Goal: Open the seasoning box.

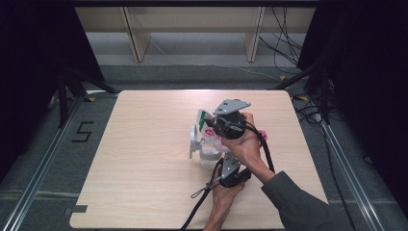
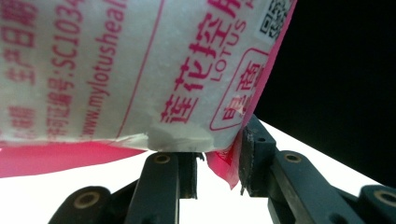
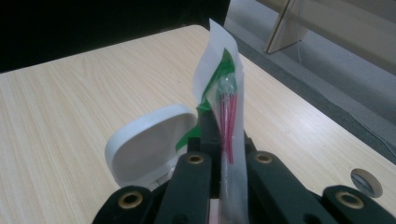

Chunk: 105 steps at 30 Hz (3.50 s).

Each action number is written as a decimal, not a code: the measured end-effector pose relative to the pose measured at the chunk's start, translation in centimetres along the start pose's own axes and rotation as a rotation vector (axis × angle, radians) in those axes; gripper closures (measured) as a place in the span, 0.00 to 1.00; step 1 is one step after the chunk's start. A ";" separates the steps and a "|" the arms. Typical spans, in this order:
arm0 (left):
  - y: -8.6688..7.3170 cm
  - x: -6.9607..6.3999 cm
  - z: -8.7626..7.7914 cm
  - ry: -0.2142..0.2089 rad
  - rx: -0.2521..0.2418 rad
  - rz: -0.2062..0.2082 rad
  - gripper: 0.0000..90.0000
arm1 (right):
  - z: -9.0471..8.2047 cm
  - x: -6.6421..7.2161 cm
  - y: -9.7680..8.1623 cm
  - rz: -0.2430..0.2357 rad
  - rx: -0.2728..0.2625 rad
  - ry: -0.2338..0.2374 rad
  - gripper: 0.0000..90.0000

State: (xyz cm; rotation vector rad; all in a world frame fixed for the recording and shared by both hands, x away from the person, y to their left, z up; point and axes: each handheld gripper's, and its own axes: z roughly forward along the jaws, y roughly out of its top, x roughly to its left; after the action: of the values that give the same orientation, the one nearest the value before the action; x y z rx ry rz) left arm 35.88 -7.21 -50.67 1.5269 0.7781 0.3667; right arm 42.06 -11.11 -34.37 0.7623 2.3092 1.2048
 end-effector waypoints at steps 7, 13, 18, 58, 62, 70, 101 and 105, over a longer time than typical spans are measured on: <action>0.0 0.0 0.0 0.002 -0.001 -0.007 0.79 | 0.0 0.0 0.1 -0.015 0.011 0.001 1.00; 0.0 0.0 -0.1 0.001 0.000 0.000 0.79 | 0.1 0.2 0.0 -0.024 0.002 -0.005 1.00; 0.0 -0.1 0.0 -0.001 0.000 -0.003 0.79 | 0.2 0.2 0.0 -0.030 0.015 0.010 1.00; 0.0 -0.2 0.0 -0.003 -0.009 0.012 0.79 | 0.4 0.4 0.1 -0.046 0.009 -0.004 1.00; 0.1 -0.2 -0.2 -0.001 -0.012 0.020 0.79 | 0.2 0.2 0.2 -0.043 0.004 0.003 1.00; 0.1 -0.1 -0.1 -0.006 -0.012 0.012 0.79 | 0.4 0.4 0.3 -0.041 -0.002 -0.008 1.00; 0.2 -0.7 0.3 -0.021 -0.081 -0.049 0.79 | 0.6 0.5 0.4 -0.059 0.004 -0.008 1.00; 0.2 -0.2 -0.1 -0.007 -0.014 0.027 0.79 | 0.5 0.5 0.4 -0.036 0.023 0.004 1.00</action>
State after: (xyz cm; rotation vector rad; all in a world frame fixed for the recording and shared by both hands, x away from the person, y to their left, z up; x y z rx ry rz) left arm 35.73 -7.24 -50.40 1.5256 0.7486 0.3861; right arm 42.06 -10.32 -34.39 0.7241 2.3335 1.1672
